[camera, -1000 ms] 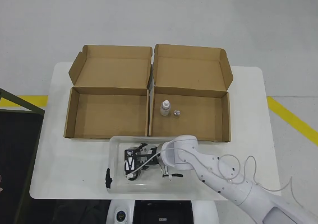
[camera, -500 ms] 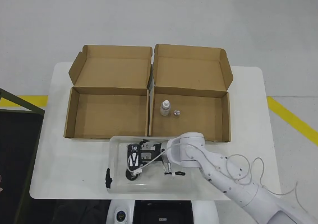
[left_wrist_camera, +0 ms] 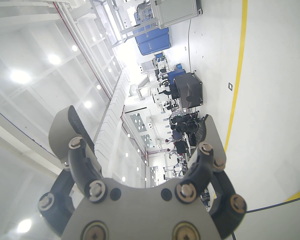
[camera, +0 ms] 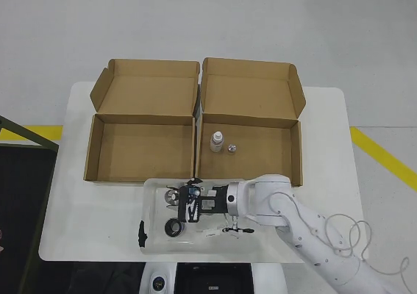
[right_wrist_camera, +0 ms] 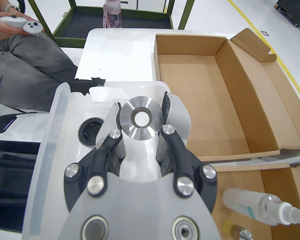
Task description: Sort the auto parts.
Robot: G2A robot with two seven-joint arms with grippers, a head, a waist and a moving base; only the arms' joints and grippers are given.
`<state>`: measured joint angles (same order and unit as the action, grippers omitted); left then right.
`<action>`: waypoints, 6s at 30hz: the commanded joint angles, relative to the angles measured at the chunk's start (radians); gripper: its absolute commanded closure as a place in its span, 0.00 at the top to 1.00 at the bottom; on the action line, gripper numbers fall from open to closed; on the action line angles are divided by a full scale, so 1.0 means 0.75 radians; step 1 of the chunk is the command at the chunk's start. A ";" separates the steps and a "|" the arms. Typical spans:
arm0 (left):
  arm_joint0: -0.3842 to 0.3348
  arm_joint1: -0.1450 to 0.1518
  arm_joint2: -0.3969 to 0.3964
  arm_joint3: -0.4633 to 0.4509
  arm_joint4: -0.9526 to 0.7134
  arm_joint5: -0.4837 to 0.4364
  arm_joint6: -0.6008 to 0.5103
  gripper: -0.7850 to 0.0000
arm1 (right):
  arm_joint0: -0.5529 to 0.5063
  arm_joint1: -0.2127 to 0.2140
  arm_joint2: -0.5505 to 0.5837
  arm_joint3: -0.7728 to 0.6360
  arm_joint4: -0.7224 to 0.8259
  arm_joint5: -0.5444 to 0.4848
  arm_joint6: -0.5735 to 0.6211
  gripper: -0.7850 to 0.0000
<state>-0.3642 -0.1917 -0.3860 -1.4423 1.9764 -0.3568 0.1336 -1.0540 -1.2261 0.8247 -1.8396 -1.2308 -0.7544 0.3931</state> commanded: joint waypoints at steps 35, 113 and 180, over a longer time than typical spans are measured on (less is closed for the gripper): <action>0.000 0.000 0.000 0.000 0.000 0.000 0.000 1.00 | 0.249 -0.080 -0.057 0.244 0.107 0.277 -0.118 0.00; 0.000 0.000 0.000 0.000 0.000 0.000 0.000 1.00 | 0.455 -0.318 -0.158 0.484 -0.134 0.231 0.160 0.75; 0.000 0.000 0.000 0.000 0.000 0.000 0.000 1.00 | -0.107 -0.124 -0.124 0.082 -0.373 -0.148 0.231 0.68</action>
<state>-0.3642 -0.1917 -0.3860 -1.4423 1.9764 -0.3568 0.1336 -1.1405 -1.3183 0.7332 -1.7831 -1.5135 -0.8665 0.5688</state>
